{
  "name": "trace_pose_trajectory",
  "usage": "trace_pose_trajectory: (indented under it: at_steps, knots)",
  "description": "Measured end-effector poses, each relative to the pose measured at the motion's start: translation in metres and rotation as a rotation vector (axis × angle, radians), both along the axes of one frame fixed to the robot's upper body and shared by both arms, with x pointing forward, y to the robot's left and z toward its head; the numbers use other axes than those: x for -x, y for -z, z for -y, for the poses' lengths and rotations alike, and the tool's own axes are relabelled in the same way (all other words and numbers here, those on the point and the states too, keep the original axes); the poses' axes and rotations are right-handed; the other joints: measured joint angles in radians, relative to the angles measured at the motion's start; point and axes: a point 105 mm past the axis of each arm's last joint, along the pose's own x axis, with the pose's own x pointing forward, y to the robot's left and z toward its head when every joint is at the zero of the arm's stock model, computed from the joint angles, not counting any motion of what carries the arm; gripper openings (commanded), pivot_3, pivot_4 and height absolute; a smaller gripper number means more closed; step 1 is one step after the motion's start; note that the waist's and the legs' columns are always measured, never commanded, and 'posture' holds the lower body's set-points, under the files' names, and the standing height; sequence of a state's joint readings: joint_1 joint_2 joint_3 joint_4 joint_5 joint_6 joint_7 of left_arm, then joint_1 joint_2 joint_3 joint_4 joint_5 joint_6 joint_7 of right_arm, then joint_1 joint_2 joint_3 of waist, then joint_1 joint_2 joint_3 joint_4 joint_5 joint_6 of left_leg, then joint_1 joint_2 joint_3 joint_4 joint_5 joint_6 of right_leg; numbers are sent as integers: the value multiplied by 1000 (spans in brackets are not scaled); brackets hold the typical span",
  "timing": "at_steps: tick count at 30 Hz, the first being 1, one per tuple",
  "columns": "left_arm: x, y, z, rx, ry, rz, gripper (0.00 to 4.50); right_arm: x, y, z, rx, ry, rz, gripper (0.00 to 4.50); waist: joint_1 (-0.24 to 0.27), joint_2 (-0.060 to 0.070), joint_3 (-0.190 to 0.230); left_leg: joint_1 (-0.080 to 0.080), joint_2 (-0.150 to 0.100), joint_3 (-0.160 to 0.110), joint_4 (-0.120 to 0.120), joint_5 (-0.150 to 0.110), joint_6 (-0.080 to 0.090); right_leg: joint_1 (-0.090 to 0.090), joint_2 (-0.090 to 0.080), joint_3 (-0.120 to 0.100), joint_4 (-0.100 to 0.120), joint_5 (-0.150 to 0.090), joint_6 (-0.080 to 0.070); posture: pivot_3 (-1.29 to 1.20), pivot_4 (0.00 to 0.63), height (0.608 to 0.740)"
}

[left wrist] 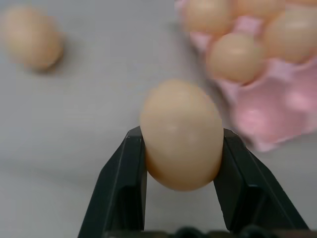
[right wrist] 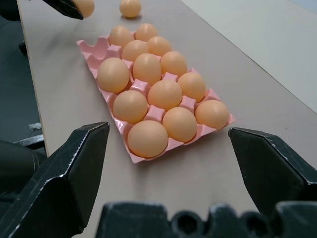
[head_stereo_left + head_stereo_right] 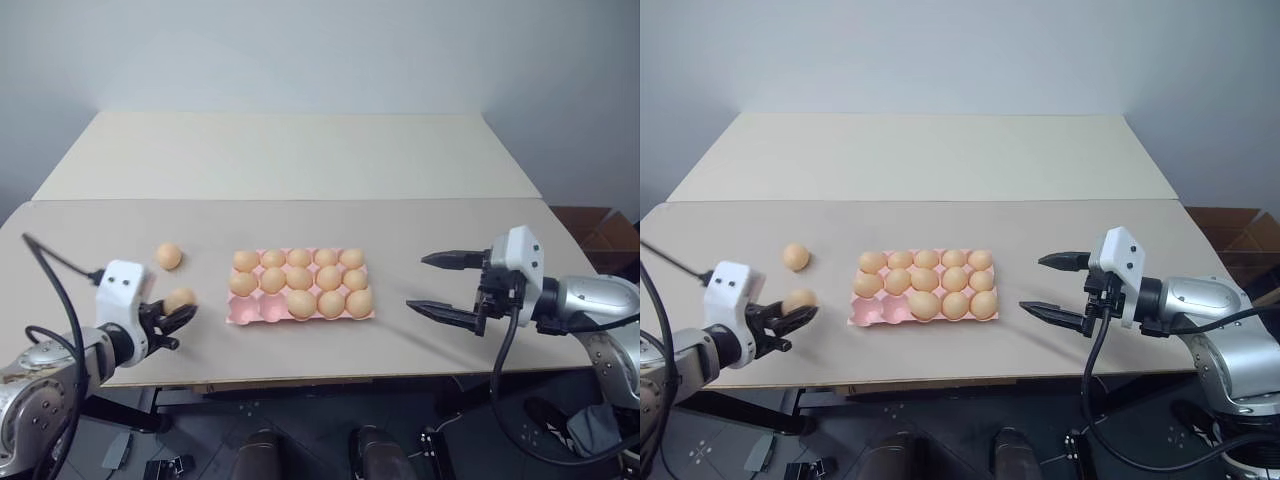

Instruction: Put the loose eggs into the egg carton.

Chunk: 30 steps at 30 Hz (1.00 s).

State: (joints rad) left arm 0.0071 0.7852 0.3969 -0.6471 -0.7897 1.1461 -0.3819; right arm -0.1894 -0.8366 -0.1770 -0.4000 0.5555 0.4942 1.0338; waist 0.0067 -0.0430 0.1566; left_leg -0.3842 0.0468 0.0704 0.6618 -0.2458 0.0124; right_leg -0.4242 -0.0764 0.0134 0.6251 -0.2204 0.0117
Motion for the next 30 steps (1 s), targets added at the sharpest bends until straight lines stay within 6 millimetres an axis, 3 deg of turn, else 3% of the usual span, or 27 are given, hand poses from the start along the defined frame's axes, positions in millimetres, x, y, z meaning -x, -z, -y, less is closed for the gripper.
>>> trace_pose_trajectory:
  at_steps: [4,10,19,23,30]
  knots:
    - [-1,2,26,-7,211,-5,1691,0,0,0,-2,10,4,4500,3,0,0,-1,0,0,0,0,0,0,1,0,0,0,0,0,150,740]
    - [-22,6,52,-15,377,43,1691,0,1,-2,-8,26,15,4500,5,0,0,-2,0,-1,0,0,0,0,1,-1,-1,3,5,0,150,740]
    - [-21,13,69,-7,526,0,4442,-1,2,-2,-20,92,29,4500,0,0,0,-2,0,-1,0,0,1,-1,1,-1,-1,3,8,0,150,740]
    - [-23,4,57,-18,489,35,4480,-1,1,-3,-27,101,37,4500,-3,0,0,-2,0,-1,0,0,1,-1,1,-1,0,2,10,0,150,740]
    - [-14,-33,-3,-46,324,251,4480,0,-3,-5,-33,83,43,4500,-11,0,0,-2,1,-1,0,0,1,-1,1,-1,-1,3,8,0,150,740]
